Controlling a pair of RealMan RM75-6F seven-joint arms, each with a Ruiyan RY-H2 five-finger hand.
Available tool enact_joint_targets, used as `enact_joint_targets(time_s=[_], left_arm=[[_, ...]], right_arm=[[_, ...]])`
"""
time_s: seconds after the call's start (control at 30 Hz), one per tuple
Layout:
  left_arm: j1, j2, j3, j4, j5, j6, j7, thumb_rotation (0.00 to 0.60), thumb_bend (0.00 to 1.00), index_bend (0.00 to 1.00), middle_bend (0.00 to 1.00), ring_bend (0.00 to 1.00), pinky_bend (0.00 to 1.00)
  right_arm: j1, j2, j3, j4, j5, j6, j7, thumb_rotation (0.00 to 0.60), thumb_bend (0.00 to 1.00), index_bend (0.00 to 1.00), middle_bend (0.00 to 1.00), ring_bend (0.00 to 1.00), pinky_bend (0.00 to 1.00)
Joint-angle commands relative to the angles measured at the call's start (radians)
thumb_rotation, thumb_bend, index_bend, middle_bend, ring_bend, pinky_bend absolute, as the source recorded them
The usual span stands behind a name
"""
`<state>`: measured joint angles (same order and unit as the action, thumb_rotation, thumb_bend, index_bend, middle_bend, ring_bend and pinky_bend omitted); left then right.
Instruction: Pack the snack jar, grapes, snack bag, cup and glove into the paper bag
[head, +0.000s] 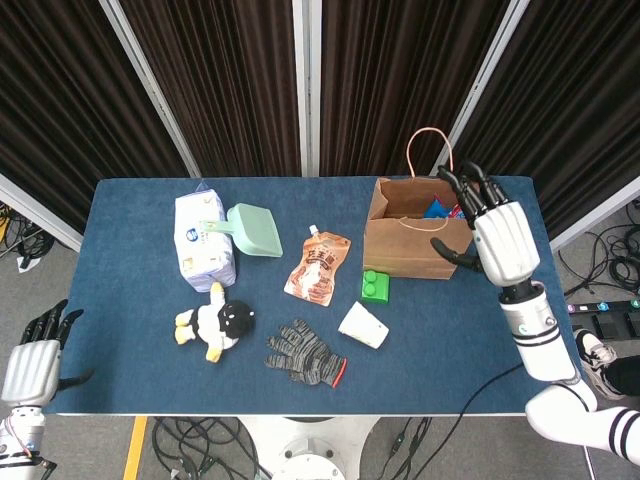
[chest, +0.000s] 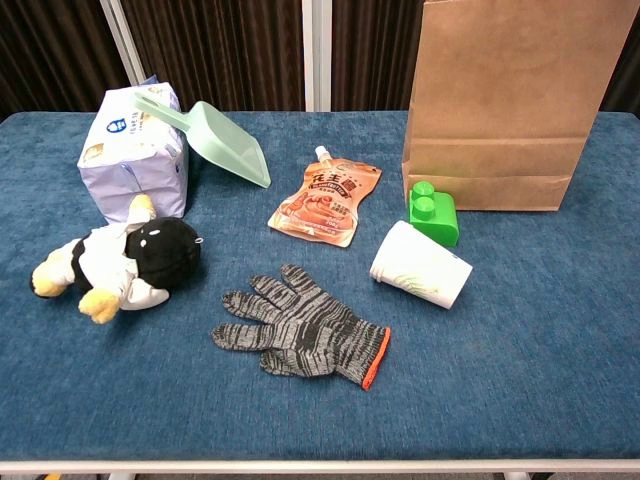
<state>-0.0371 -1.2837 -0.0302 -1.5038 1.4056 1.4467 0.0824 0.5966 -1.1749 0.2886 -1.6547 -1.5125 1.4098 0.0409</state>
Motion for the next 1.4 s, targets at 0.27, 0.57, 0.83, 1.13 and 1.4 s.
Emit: enact_joint_targets(time_s=[0.27, 0.57, 0.83, 1.13, 1.4], left_arm=[[0.0, 0.011, -0.002, -0.017, 0.0, 0.004, 0.011, 0.6, 0.12, 0.22, 0.14, 0.11, 0.13], [0.004, 0.012, -0.001, -0.021, -0.002, 0.008, 0.011, 0.6, 0.12, 0.22, 0.14, 0.11, 0.13], [0.011, 0.006, 0.004, -0.008, -0.009, 0.005, -0.002, 0.6, 0.12, 0.22, 0.14, 0.11, 0.13], [0.014, 0.002, 0.003, 0.009, -0.016, -0.001, -0.017, 0.6, 0.12, 0.22, 0.14, 0.11, 0.13], [0.016, -0.002, 0.003, 0.017, -0.017, -0.003, -0.026, 0.6, 0.12, 0.22, 0.14, 0.11, 0.13]], right_arm=[[-0.028, 0.059, -0.202, -0.045, -0.28, -0.036, 0.21, 0.6, 0.12, 0.12, 0.31, 0.16, 0.37], [0.087, -0.005, -0.232, -0.002, -0.174, -0.389, 0.034, 0.6, 0.08, 0.07, 0.22, 0.11, 0.34], [0.17, -0.159, -0.192, 0.082, 0.047, -0.613, -0.153, 0.6, 0.01, 0.0, 0.14, 0.04, 0.26], [0.246, -0.278, -0.173, 0.168, 0.176, -0.727, -0.235, 0.6, 0.0, 0.0, 0.14, 0.02, 0.23], [0.29, -0.291, -0.18, 0.176, 0.26, -0.779, -0.323, 0.6, 0.14, 0.16, 0.33, 0.05, 0.23]])
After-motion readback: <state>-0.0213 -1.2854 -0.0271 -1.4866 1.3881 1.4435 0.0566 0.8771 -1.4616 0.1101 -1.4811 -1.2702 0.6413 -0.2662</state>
